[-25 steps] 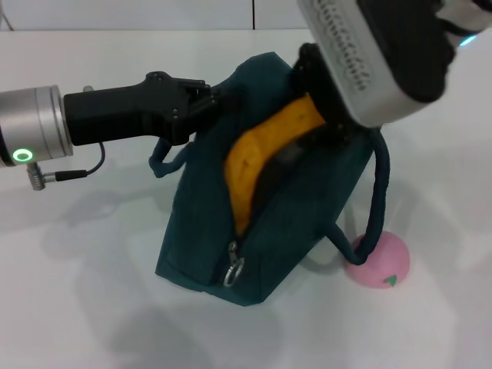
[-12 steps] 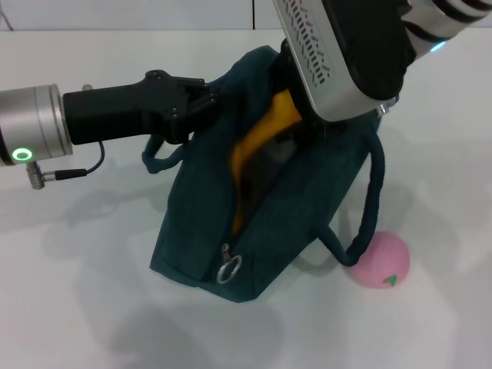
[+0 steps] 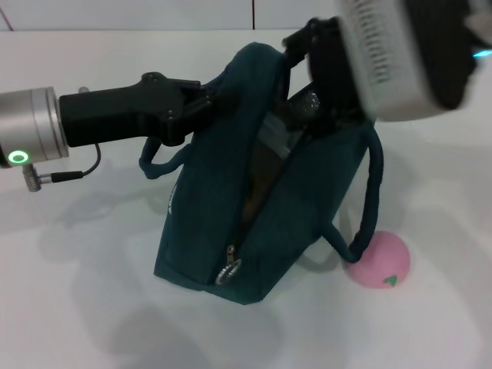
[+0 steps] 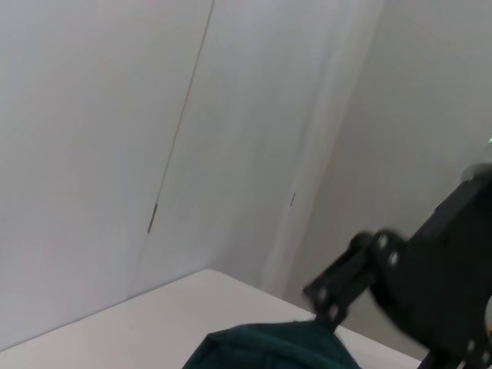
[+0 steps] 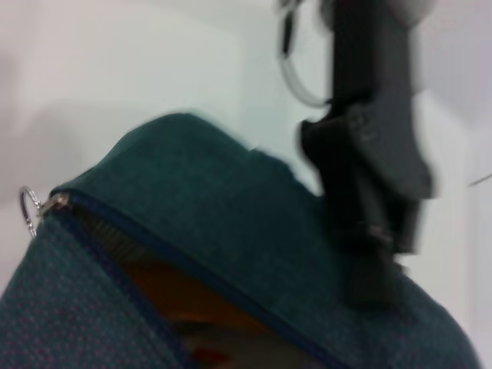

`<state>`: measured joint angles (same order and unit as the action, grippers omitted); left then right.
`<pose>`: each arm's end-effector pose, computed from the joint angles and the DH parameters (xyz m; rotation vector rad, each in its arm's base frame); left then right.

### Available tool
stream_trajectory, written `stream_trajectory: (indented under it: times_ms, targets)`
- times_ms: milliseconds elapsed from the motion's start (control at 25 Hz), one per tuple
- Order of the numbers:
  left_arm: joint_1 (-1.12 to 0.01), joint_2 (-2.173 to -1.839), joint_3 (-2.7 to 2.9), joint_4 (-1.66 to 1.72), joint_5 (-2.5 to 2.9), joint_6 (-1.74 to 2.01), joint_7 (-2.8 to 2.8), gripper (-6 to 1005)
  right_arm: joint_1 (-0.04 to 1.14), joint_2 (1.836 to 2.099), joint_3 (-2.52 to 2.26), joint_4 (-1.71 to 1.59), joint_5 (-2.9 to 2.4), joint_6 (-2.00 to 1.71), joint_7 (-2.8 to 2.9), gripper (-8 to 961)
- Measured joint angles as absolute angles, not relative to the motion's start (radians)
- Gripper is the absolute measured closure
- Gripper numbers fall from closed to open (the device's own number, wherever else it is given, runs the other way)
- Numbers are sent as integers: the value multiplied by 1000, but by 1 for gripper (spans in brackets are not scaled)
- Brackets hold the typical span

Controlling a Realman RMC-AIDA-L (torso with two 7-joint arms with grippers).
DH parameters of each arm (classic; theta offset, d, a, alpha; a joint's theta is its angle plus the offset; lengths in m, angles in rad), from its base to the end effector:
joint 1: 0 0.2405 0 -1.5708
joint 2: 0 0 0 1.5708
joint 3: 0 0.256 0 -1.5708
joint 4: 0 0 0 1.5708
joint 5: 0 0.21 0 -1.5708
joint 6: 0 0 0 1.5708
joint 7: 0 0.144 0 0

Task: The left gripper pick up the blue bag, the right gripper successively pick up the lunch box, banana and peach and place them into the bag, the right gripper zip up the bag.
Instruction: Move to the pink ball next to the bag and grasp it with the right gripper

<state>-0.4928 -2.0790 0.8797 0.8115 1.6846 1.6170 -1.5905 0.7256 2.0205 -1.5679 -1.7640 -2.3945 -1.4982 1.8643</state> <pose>-0.2112 0.3359 0.0217 -2.7106 -0.6346 -1.0051 0.0249 0.3387 0.0154 -2.6543 -0.8249 -0.3217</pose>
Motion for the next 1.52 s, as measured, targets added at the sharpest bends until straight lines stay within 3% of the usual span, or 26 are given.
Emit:
stream_trajectory:
  times_ms: [280, 680, 1520]
  targets:
    - [-486, -2077, 879, 812, 1684, 1617, -1592, 958, 428, 2019, -1234, -1834, -1920, -1446, 1676, 279]
    - [-488, -2081, 879, 811, 1690, 1618, -1596, 958, 279, 2015, -997, -1416, -1660, -1706, 1505, 284]
    - [-548, -2082, 880, 746, 1695, 1576, -1588, 959, 291, 2015, -931, -607, -1738, -1598, 863, 290]
